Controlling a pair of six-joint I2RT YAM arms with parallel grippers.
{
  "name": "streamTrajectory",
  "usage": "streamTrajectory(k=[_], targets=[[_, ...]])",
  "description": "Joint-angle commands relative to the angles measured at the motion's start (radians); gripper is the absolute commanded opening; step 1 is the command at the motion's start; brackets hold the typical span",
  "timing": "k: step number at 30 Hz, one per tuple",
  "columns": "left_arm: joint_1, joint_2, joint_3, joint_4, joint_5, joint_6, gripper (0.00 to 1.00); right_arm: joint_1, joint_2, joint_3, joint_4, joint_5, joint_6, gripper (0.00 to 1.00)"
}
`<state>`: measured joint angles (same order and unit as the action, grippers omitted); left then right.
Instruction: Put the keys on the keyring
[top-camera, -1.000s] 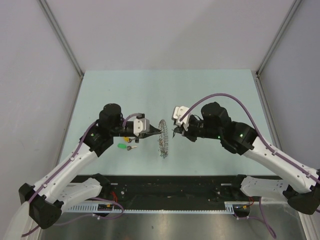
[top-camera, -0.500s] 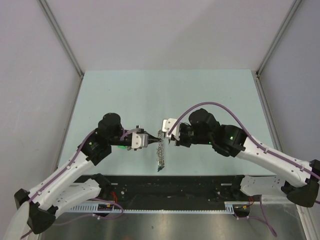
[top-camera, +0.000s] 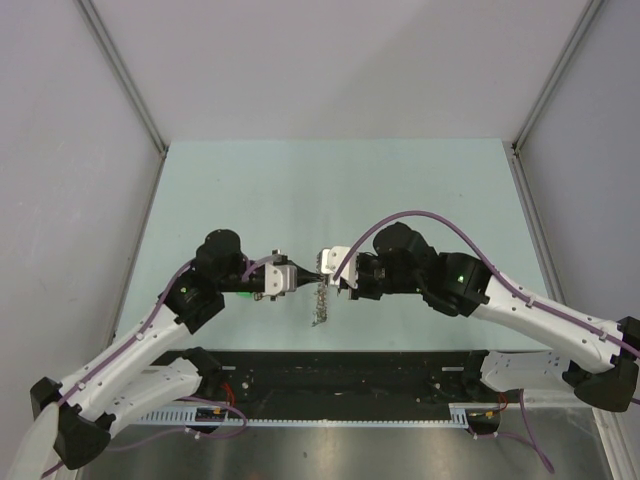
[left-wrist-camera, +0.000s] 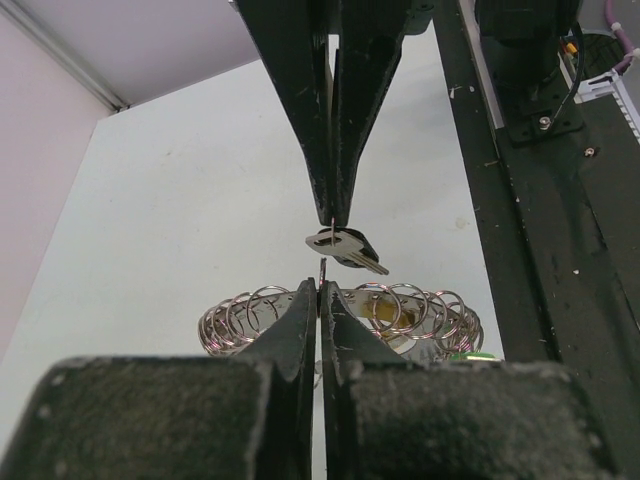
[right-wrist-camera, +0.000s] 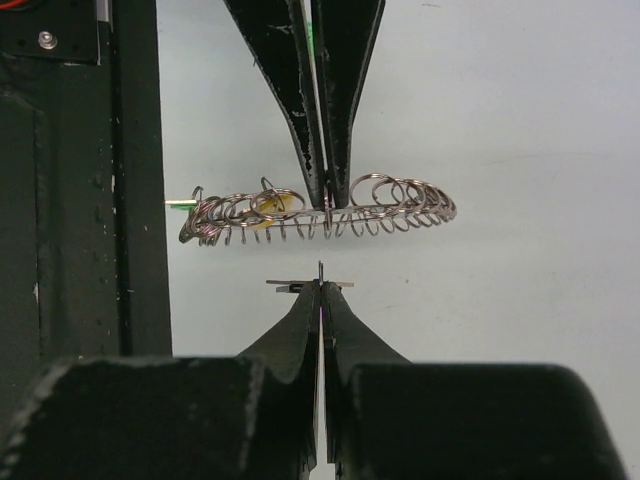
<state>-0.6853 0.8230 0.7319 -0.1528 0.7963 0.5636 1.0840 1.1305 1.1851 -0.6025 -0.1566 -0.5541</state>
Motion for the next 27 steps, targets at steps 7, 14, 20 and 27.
streamTrajectory(k=[7, 14, 20, 27], targets=[[-0.006, 0.004, 0.004, 0.102, 0.046, -0.04, 0.0, 0.005, -0.014, 0.03, 0.024, 0.008, -0.01, 0.0], [-0.005, 0.013, 0.004, 0.111, 0.066, -0.056, 0.0, 0.005, -0.02, 0.022, 0.046, 0.005, -0.007, 0.0], [-0.006, 0.028, 0.011, 0.108, 0.067, -0.064, 0.0, 0.005, -0.032, 0.013, 0.059, 0.0, -0.007, 0.0], [-0.005, 0.033, 0.011, 0.114, 0.07, -0.071, 0.0, 0.005, -0.032, 0.011, 0.053, -0.004, -0.006, 0.0]])
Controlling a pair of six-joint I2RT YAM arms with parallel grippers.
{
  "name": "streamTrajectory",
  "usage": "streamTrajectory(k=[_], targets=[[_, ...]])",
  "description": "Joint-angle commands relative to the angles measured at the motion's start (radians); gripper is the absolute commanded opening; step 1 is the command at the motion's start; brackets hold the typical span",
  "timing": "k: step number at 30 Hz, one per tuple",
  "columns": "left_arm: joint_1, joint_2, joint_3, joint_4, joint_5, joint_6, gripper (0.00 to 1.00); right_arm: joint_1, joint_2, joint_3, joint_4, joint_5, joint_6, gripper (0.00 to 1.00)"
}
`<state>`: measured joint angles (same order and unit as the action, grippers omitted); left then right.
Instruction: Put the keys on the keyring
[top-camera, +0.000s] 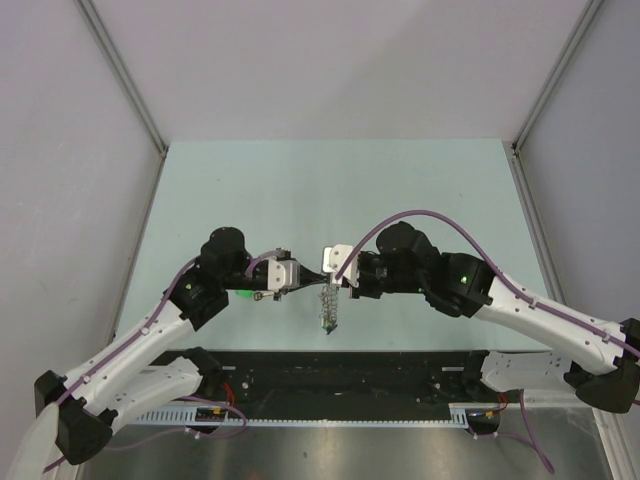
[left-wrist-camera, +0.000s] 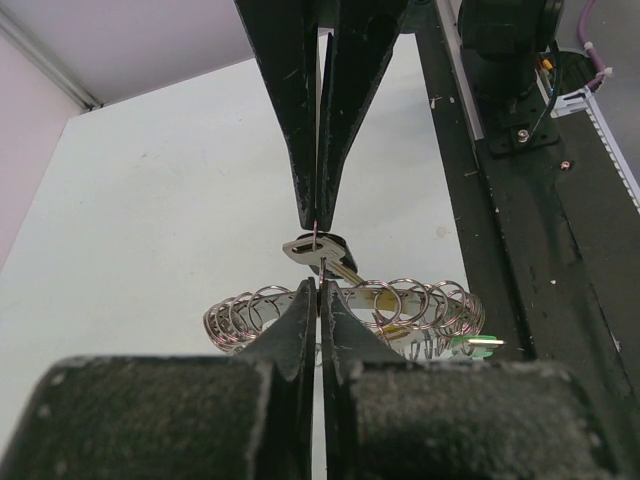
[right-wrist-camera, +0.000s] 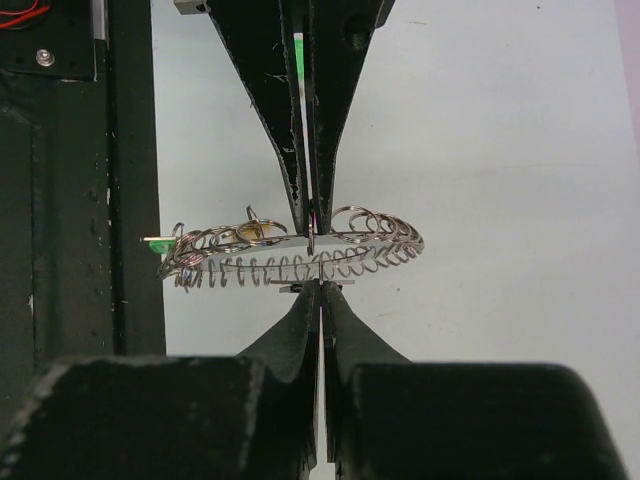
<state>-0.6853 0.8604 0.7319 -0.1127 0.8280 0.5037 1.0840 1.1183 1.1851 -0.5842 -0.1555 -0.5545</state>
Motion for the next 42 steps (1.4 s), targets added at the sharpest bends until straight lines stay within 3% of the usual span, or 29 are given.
streamTrajectory(k=[1, 42], targets=[[-0.005, -0.004, 0.011, 0.077, 0.04, -0.016, 0.01, 0.005, -0.017, 0.011, 0.034, -0.006, -0.005, 0.0], [-0.006, -0.015, 0.006, 0.087, 0.019, -0.024, 0.0, 0.001, -0.009, 0.011, 0.011, -0.001, 0.014, 0.0]])
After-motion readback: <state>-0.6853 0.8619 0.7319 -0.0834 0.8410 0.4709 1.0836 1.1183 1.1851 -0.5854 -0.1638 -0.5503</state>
